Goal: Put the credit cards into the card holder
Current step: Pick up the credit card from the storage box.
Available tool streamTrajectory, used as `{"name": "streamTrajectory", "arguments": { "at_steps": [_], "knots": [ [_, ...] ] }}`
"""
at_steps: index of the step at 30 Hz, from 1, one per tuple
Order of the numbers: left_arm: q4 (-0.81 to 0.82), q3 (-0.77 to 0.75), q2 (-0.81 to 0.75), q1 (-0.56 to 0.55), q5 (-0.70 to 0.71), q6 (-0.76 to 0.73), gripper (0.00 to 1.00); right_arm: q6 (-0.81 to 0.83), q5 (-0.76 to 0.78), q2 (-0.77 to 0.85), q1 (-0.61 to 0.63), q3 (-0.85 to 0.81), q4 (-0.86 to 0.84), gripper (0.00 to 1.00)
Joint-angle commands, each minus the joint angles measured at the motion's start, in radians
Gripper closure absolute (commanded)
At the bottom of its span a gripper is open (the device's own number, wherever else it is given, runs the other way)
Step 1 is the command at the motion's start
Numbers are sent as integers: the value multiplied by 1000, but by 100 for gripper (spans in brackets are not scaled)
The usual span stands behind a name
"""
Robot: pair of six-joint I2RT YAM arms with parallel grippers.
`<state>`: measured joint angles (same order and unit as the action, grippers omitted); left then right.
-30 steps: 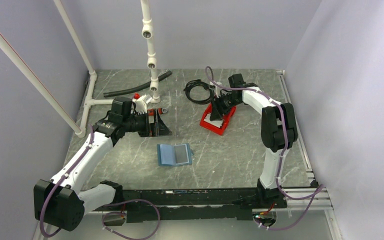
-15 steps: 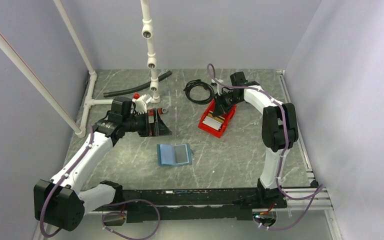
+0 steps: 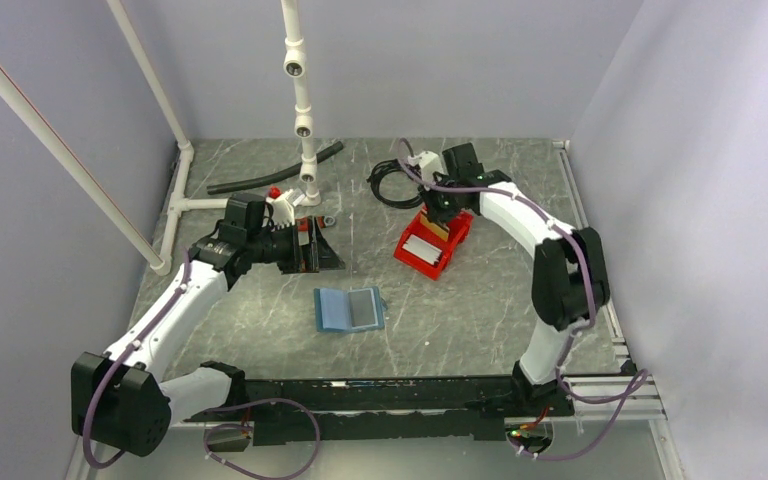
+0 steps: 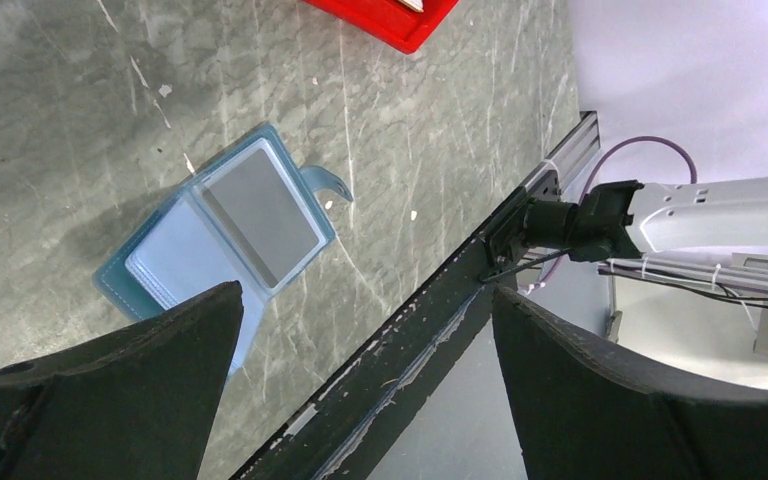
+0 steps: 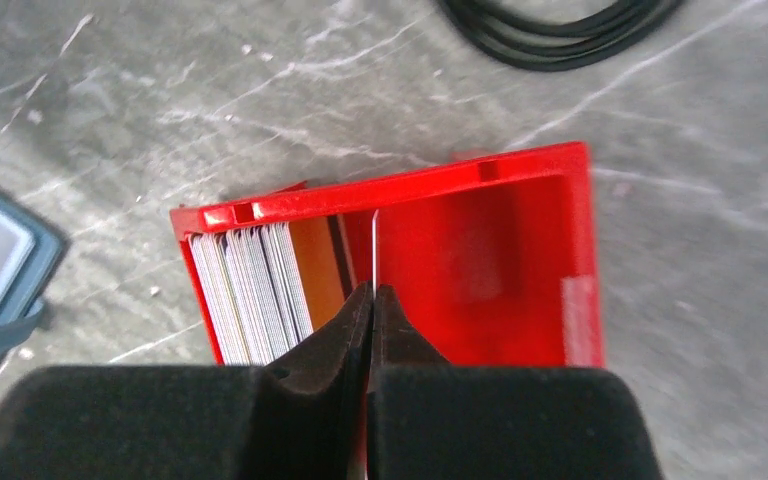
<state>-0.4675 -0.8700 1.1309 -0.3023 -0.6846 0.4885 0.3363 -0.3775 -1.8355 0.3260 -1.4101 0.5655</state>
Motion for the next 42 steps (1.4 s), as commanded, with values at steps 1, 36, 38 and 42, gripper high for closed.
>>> {"name": "streamTrajectory", "arguments": {
  "at_steps": [1, 36, 38, 42],
  "knots": [
    [56, 18, -18, 4, -46, 53, 0, -76, 494, 166, 114, 40, -168, 100],
    [875, 369, -166, -126, 23, 634, 54, -1483, 91, 620, 405, 765, -1228, 100],
    [863, 367, -175, -126, 24, 620, 65, -1476, 104, 627, 410, 771, -1207, 100],
    [792, 353, -180, -126, 13, 582, 100, -1416, 102, 655, 412, 769, -1092, 100]
  ]
}}
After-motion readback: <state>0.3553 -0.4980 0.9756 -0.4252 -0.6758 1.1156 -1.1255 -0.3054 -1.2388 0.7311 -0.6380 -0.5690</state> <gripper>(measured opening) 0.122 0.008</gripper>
